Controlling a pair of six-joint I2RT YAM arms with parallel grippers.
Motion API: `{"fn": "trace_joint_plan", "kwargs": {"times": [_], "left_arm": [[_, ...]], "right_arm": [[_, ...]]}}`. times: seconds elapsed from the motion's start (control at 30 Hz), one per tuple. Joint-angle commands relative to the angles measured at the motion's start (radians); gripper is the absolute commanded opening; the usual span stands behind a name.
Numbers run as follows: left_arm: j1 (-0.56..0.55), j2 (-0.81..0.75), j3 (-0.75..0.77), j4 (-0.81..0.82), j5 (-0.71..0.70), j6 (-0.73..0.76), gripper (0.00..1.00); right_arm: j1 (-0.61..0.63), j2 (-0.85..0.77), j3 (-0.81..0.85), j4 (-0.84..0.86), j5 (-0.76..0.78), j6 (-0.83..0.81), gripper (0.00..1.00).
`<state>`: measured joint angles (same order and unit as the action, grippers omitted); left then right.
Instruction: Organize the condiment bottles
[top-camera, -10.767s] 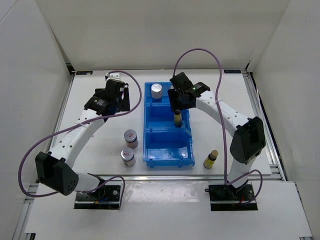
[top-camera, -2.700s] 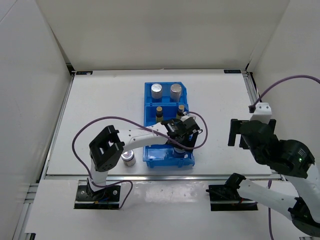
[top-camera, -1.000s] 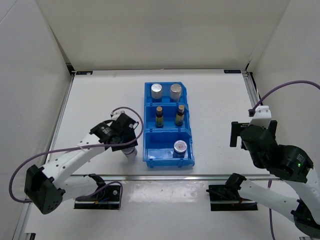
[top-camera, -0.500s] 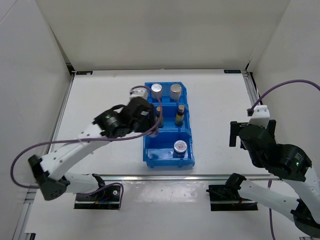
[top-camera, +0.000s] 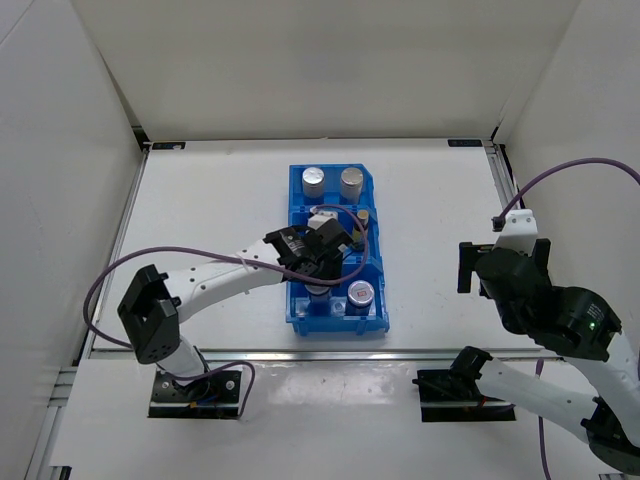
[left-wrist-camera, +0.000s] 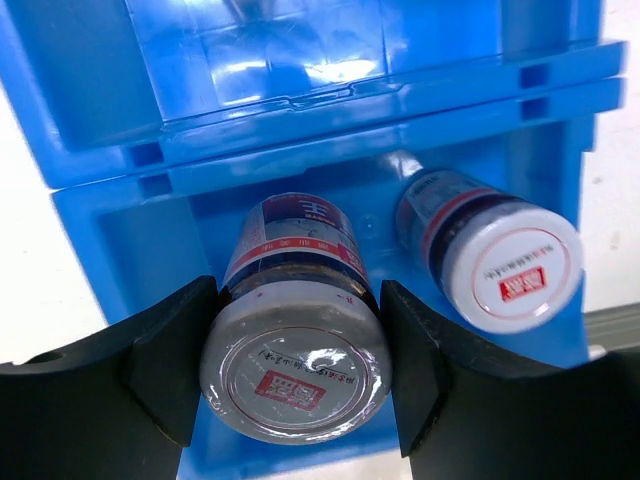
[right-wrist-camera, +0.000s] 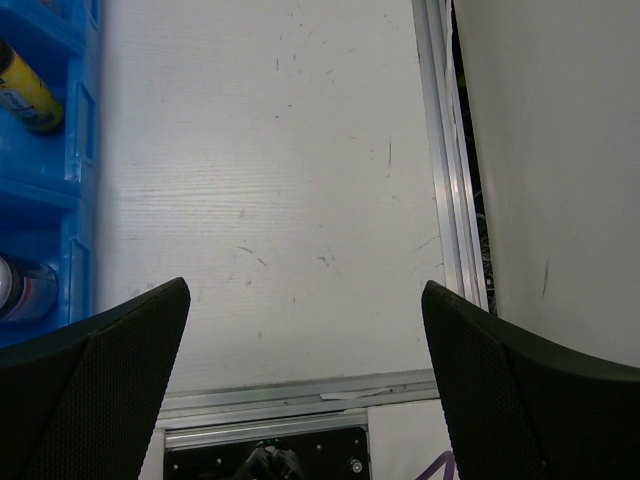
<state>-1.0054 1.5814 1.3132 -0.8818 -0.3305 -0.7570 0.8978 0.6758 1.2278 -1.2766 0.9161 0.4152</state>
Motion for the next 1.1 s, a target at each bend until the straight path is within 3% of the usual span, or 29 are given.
{"fn": "trace_joint_plan", "kwargs": {"times": [0.0,0.27,0.33,0.37,0.4,0.47,0.5,0.63,0.77,0.9,1.07], "left_arm": [[-0.006,0.002,-0.014,0.072,-0.008,-0.021,0.11],[-0.006,0.077,-0.023,0.081,-0.008,-0.030,0.11],[-0.006,0.077,-0.032,0.081,-0.008,-0.041,0.18],[-0.006,0.077,-0.032,0.081,-0.008,-0.041,0.25],[-0.006,0.062,-0.032,0.081,-0.008,-0.041,0.42],[-0.006,0.043,-0.042,0.081,-0.034,-0.041,0.61],[-0.006,0.020,-0.042,0.081,-0.044,-0.028,0.76],[-0.006,-0.043,0.003,0.035,-0.067,-0.005,0.97],[-0.006,-0.156,0.159,-0.080,-0.114,0.057,1.00],[-0.006,-0.343,0.306,-0.218,-0.302,0.146,1.00],[0.020,-0.707,0.195,-0.241,-0.488,0.248,1.00]], "right_arm": [[-0.002,0.005,0.001,0.023,0.027,-0.003,1.00],[-0.002,-0.004,0.001,0.023,0.027,-0.003,1.00],[-0.002,-0.004,0.001,0.023,0.036,-0.003,1.00],[-0.002,-0.004,0.001,0.023,0.036,-0.003,1.00],[-0.002,-0.004,0.001,0.023,0.036,-0.003,1.00],[-0.002,-0.013,0.001,0.023,0.036,-0.003,1.00],[-0.002,-0.013,0.001,0.023,0.036,-0.003,1.00],[-0.002,-0.013,0.001,0.023,0.036,-0.003,1.00],[-0.002,-0.024,0.001,0.023,0.036,-0.003,1.00],[-0.002,-0.024,0.001,0.023,0.036,-0.003,1.00],[-0.002,-0.024,0.001,0.033,0.036,-0.012,1.00]]}}
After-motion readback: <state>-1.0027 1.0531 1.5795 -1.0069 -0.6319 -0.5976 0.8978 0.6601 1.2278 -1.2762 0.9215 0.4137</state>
